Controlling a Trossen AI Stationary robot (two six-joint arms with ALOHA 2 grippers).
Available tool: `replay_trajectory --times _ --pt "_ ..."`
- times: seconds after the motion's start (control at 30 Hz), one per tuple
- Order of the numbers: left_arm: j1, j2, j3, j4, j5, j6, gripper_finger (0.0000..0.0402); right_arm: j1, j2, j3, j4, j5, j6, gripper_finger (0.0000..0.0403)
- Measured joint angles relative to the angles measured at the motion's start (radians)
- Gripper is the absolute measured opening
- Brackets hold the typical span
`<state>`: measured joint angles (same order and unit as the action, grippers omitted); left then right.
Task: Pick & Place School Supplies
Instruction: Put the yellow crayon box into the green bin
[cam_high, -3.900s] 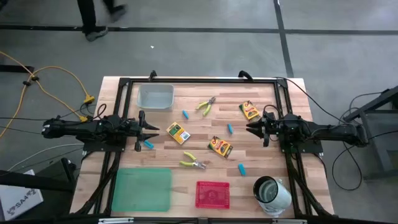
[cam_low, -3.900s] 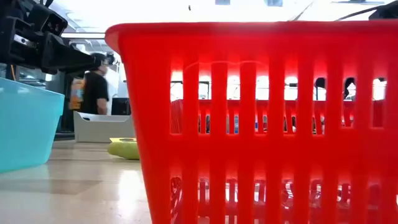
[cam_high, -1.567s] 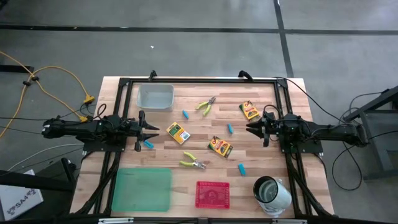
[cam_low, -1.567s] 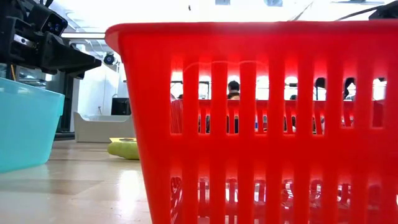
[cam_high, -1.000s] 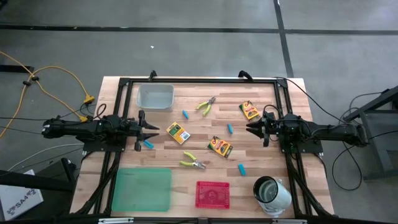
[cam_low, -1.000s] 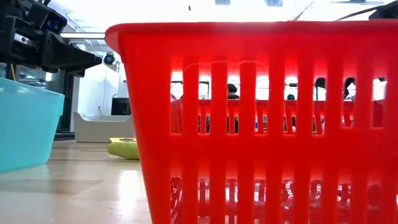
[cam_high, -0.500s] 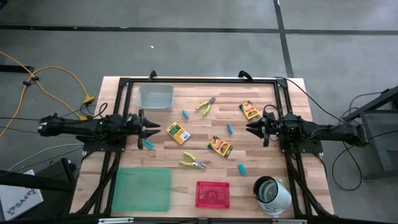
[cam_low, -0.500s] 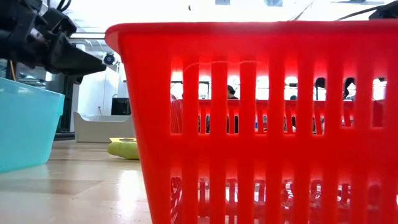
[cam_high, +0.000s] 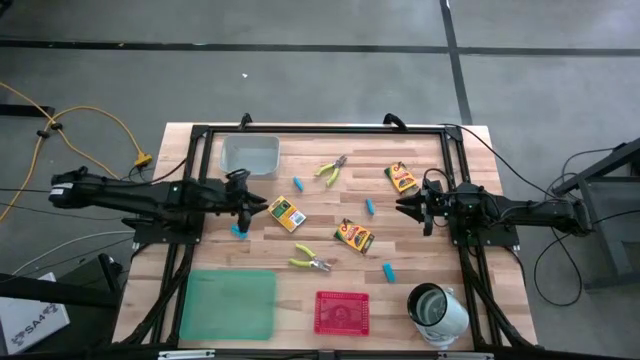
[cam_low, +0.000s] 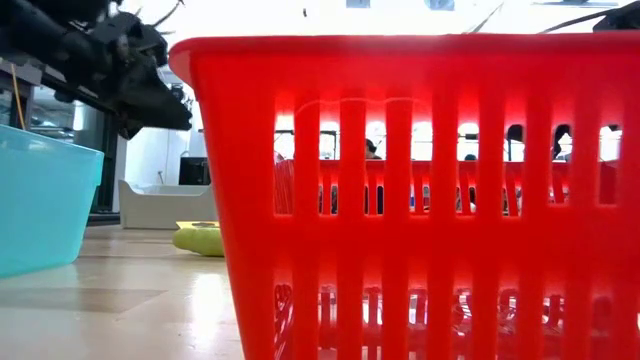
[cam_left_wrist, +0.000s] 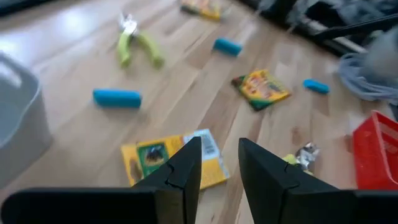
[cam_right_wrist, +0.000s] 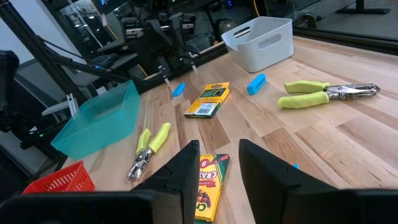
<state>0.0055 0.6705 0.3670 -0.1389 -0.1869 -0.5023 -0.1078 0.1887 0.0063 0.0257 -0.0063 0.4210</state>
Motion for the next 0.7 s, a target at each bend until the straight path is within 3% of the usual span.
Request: replay_trajectory --times 0.1,0.47,0.7 --pt "0.049 0.036 0.010 -0.009 0.076 -0.043 0.0101 0.000 0.000 0.000 0.000 0.000 0.000 0.0104" --pt "0.364 0.054 0.002 -0.015 0.570 -0.096 0.0101 0.000 0.000 0.000 0.000 0.000 0.000 0.0104" --pt "0.511 0.096 -0.052 -0.022 0.688 -0.101 0.0101 0.000 0.000 0.000 0.000 0.000 0.000 0.0104"
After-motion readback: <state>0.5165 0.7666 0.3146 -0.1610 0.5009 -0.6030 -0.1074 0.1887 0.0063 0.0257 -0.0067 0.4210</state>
